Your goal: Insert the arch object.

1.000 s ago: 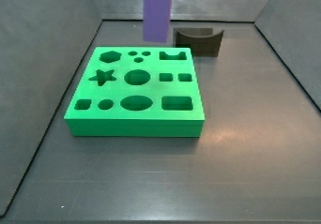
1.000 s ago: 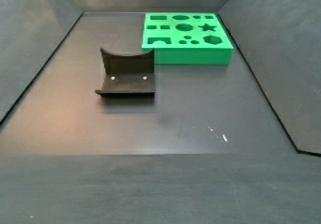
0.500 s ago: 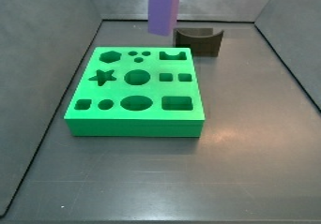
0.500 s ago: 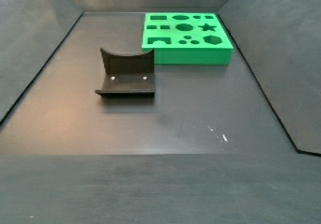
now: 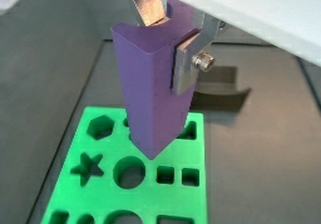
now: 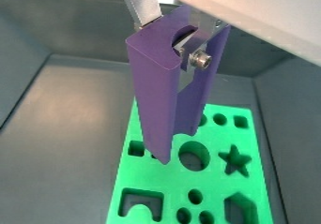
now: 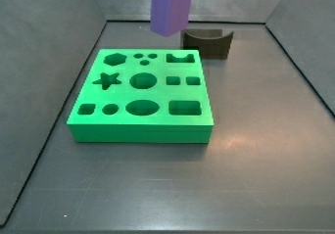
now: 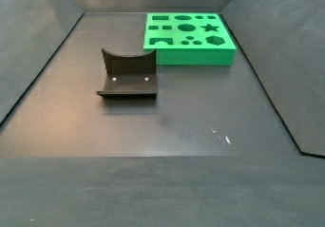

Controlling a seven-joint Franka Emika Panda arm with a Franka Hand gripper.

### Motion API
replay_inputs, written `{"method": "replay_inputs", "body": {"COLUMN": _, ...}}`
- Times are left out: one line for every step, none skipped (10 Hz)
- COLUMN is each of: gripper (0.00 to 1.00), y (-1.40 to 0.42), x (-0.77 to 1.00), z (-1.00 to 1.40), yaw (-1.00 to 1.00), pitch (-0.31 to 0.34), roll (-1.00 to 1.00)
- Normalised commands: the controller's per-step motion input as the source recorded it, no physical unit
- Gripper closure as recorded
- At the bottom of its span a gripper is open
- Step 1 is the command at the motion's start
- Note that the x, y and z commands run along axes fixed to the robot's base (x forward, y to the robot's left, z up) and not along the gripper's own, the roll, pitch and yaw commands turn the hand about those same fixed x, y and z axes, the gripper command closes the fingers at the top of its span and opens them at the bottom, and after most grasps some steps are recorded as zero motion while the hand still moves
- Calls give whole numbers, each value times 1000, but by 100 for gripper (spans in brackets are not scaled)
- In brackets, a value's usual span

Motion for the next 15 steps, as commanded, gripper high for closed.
{"method": "replay_inputs", "body": {"gripper": 100, "y": 0, "x": 0, "z": 0, "yaw": -1000, "pitch": 1, "roll": 0}}
{"method": "replay_inputs", "body": {"gripper": 100, "y": 74, "x": 49, "z": -103, "yaw": -960, "pitch": 3, "roll": 0}}
{"method": "replay_inputs", "body": {"gripper": 100, "y": 194, "x": 103, "z": -206, "yaw": -849, "pitch": 0, "roll": 0}}
{"method": "replay_inputs", "body": {"gripper": 100, "y": 314, "x": 140, "z": -314, "yaw": -740, "pitch": 0, "roll": 0}}
{"method": "replay_inputs", "body": {"gripper": 100, "y": 434, "x": 114, "z": -380, "yaw": -620, "pitch": 0, "roll": 0}}
{"method": "replay_inputs", "body": {"gripper": 100, "y": 506, "x": 97, "z": -400, "yaw": -543, "pitch": 0, "roll": 0}}
{"method": "replay_inputs", "body": {"gripper": 100, "y": 414, "x": 146, "z": -371, "yaw": -646, "pitch": 0, "roll": 0}}
{"method": "replay_inputs", "body": {"gripper": 100, "y": 23, "x": 60, "z": -306, "yaw": -1000, "pitch": 0, "roll": 0}}
{"method": "replay_inputs", "body": {"gripper": 100, "y": 11, "x": 43, "z": -306, "yaw": -1000, "pitch": 0, "roll": 0}}
{"method": "replay_inputs", "body": {"gripper": 100, "y": 11, "x": 46, "z": -303, "yaw": -1000, "pitch": 0, "roll": 0}}
{"method": "replay_inputs", "body": {"gripper": 100, "y": 20, "x": 49, "z": -283, "yaw": -1000, "pitch": 0, "roll": 0}}
{"method": "replay_inputs", "body": {"gripper": 100, "y": 43, "x": 51, "z": -257, "yaw": -1000, "pitch": 0, "roll": 0}}
{"method": "replay_inputs", "body": {"gripper": 100, "y": 120, "x": 111, "z": -200, "yaw": -923, "pitch": -27, "roll": 0}}
{"method": "replay_inputs", "body": {"gripper": 100, "y": 277, "x": 123, "z": -177, "yaw": -754, "pitch": -47, "roll": 0}}
{"method": "replay_inputs", "body": {"gripper": 100, "y": 491, "x": 0, "z": -200, "yaw": -306, "pitch": -26, "roll": -133}}
